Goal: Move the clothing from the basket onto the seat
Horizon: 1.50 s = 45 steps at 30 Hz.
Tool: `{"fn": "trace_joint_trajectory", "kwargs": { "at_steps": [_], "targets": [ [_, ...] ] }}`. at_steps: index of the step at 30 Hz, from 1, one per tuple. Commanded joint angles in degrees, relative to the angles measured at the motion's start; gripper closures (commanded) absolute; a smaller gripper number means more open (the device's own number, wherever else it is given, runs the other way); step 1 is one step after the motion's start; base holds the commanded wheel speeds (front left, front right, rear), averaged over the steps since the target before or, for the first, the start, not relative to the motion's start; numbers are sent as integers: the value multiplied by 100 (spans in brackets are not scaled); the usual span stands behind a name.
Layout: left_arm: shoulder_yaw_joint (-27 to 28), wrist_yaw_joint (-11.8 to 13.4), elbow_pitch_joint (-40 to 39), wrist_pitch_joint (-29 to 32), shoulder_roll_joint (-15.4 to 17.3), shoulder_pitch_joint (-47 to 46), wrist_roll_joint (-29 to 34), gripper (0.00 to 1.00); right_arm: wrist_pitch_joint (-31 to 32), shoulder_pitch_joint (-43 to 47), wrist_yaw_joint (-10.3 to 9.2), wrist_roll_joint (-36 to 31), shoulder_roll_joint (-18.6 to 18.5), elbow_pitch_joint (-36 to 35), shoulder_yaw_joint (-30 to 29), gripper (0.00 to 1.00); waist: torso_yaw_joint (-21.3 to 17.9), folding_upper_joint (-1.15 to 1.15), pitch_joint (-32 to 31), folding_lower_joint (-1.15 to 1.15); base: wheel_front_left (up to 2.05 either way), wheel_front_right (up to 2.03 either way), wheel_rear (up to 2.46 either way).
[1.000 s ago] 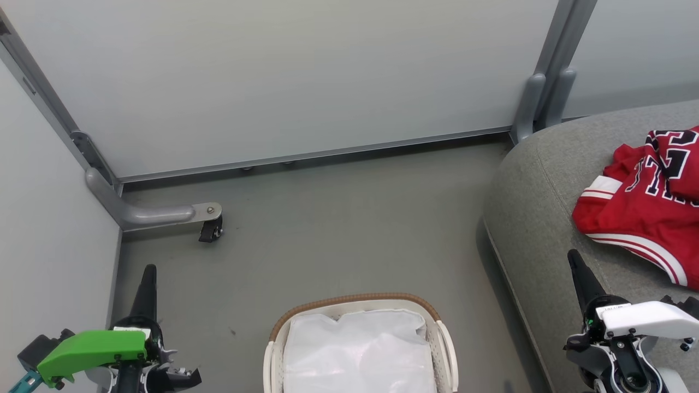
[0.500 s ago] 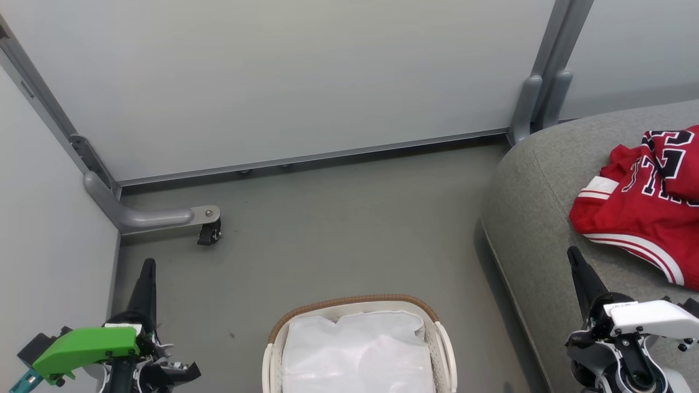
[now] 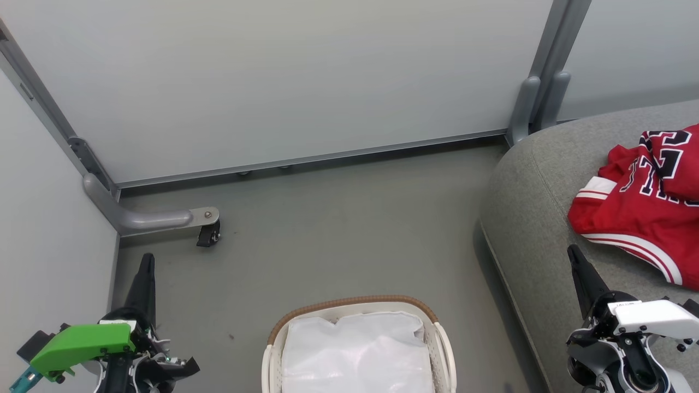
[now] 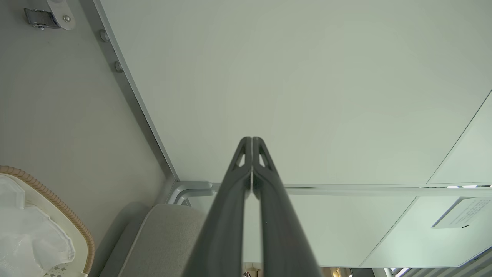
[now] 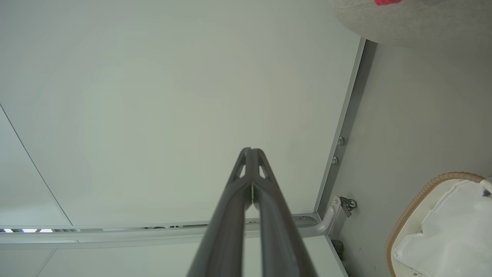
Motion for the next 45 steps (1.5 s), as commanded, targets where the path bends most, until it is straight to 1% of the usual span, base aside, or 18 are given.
{"fn": "trace_joint_trajectory", "kwargs": {
  "at_steps": [1,45],
  "targets": [
    [16,-18,-4,16,40,-56,-16,100,19,-44,-2,18,-34,-21,-12,100,0,0,0,0,0,0,0],
    [19,-18,-4,21,37,-57,-11,100,18,-43,-2,20,-33,-20,-10,100,0,0,0,0,0,0,0]
  ]
}}
